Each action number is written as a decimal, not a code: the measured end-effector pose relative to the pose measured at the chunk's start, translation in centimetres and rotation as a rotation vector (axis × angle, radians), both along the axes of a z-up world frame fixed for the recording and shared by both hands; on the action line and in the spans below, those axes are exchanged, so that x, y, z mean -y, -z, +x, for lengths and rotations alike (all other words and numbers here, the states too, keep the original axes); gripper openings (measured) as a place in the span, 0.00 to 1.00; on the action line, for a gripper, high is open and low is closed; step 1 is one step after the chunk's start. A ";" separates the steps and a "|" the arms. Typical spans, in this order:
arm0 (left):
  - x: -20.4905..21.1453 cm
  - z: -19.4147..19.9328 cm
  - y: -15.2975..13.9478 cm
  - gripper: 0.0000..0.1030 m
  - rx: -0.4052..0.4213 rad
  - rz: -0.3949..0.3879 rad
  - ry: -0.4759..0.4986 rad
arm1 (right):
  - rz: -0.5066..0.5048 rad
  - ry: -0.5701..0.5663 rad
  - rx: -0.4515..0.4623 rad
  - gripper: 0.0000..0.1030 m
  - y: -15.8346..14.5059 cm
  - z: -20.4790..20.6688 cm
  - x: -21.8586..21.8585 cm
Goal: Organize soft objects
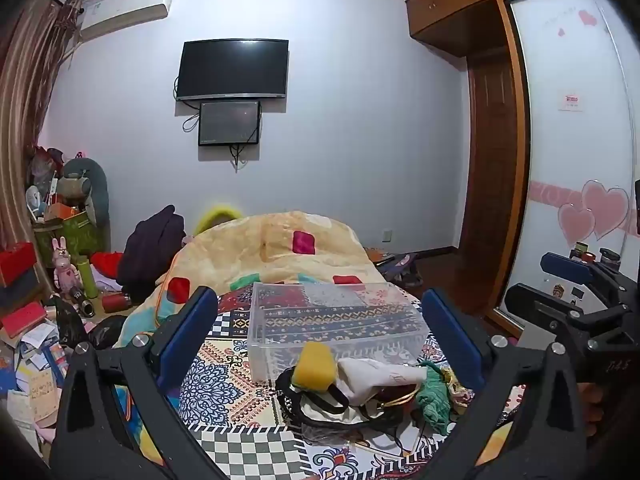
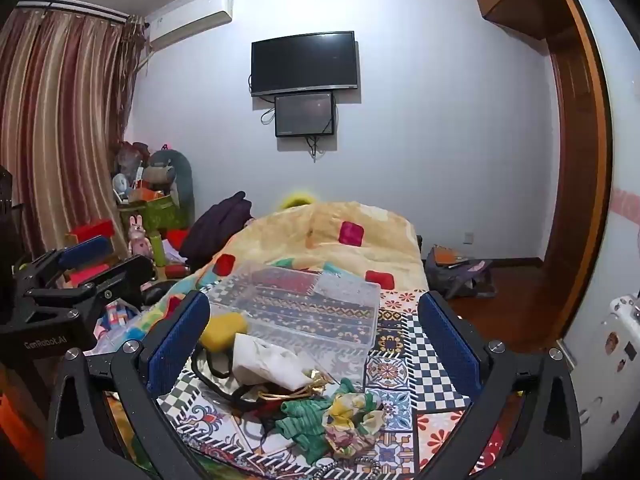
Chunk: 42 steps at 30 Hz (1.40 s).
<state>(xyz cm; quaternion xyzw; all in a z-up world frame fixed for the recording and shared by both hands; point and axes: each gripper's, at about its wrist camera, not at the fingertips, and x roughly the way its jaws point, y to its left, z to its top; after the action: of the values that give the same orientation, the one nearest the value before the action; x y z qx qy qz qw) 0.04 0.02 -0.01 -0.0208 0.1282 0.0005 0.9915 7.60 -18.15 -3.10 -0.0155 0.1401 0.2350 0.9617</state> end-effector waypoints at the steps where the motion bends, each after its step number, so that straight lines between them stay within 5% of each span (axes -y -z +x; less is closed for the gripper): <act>1: 0.0 0.0 0.0 1.00 -0.002 -0.001 0.003 | -0.001 0.002 0.000 1.00 0.0 0.0 0.0; 42: 0.8 -0.9 -0.8 1.00 0.035 0.024 0.033 | 0.045 -0.008 -0.004 1.00 -1.0 -0.5 1.0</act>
<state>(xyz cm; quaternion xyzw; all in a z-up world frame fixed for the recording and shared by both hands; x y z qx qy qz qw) -0.83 -0.75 0.74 -0.0067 0.1110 -0.0148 0.9937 7.14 -19.19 -2.08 0.0059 0.1369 0.2421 0.9605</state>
